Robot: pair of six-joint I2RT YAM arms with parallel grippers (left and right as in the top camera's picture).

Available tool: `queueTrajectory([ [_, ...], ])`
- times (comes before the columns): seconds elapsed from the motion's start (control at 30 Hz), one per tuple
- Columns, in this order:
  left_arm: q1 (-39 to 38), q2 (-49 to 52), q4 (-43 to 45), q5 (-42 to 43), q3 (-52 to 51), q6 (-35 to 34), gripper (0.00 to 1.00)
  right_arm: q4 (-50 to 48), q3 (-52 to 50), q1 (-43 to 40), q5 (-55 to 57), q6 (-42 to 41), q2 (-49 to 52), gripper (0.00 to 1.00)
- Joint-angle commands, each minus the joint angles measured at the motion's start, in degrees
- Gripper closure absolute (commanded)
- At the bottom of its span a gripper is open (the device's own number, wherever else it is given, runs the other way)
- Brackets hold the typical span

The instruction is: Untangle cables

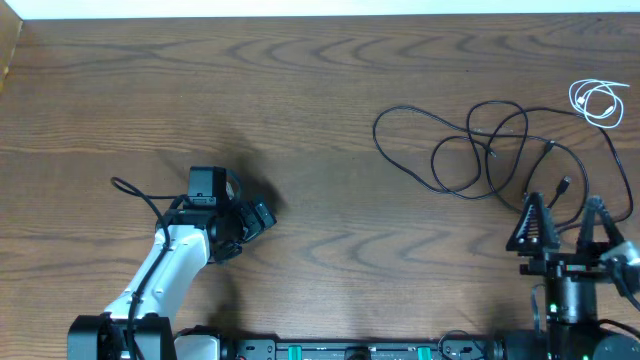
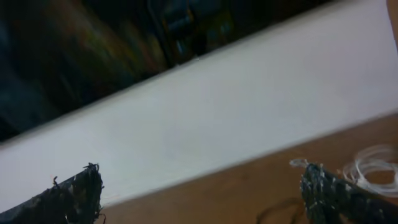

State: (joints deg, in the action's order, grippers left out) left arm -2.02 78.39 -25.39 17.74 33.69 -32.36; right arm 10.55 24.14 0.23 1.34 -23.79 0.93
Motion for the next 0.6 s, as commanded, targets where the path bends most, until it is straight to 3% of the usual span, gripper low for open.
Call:
queueTrajectory([
  [0.0,0.2,1.3,-0.3,-2.0,-1.4,0.2,0.02,-3.7,-0.6,0.2,0.7,0.5,-0.6,0.01],
  [0.57,0.2,1.3,-0.3,-2.0,-1.4,0.2,0.02,-7.4,-5.7,0.3,0.7,0.5,-0.7,0.01],
])
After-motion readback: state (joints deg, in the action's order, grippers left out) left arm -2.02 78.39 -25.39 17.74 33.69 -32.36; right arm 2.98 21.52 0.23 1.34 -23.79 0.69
